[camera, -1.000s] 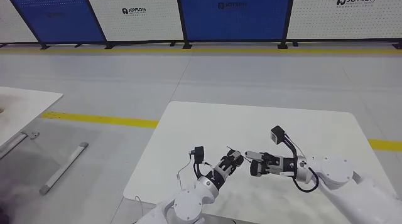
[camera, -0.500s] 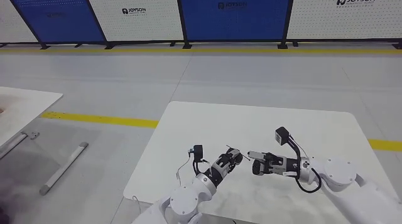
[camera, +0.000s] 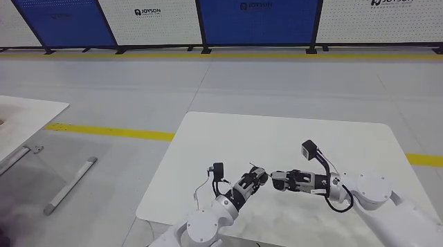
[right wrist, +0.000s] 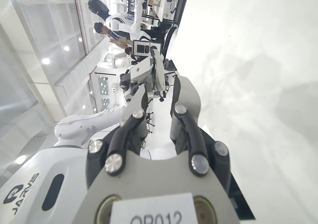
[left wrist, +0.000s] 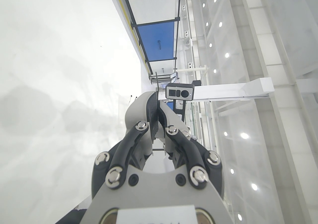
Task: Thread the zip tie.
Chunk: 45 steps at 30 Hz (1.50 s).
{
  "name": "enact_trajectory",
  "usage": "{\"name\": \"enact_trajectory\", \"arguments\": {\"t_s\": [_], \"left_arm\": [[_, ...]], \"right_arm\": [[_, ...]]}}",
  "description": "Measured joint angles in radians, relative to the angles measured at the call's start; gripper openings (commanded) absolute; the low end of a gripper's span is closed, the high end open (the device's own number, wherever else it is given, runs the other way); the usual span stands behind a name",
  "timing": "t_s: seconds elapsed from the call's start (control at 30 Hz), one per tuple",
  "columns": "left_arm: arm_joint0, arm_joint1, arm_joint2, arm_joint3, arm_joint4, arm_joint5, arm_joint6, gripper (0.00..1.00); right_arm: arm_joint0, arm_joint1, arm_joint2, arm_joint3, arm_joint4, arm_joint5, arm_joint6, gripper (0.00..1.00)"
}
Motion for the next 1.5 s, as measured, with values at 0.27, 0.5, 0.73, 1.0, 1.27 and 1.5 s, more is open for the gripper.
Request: {"name": "enact_trajectory", "arguments": {"t_s": [0.27,0.5,0.73,1.0,1.27,1.5], "left_arm": [[0.000,-0.005,-0.005,-0.001,0.005,0.005,0.000,0.00],[-0.003,-0.008,-0.005,-0.002,0.043,0.035,0.002,1.00],[-0.003,-0.008,-0.004,-0.004,0.050,0.039,0.002,1.00],[-0.003,-0.008,-0.004,-0.004,0.050,0.039,0.002,1.00],[-0.013,-0.011,-0.021,0.022,-0.011,-0.006,-0.066,1.00],[0.029,0.003,-0.092,0.032,-0.083,-0.053,-0.196,1.00]], "right_arm": [[-0.013,-0.010,0.022,-0.003,-0.019,0.008,0.013,0.00],[-0.023,-0.018,0.040,0.000,-0.025,0.004,0.032,0.00],[-0.032,-0.021,0.059,0.005,-0.025,-0.002,0.053,0.00],[-0.032,-0.021,0.059,0.005,-0.025,-0.002,0.053,0.00],[-0.051,-0.020,0.083,-0.006,-0.017,-0.030,0.090,0.00],[-0.054,-0.018,0.116,0.019,0.002,-0.050,0.200,0.00]]}}
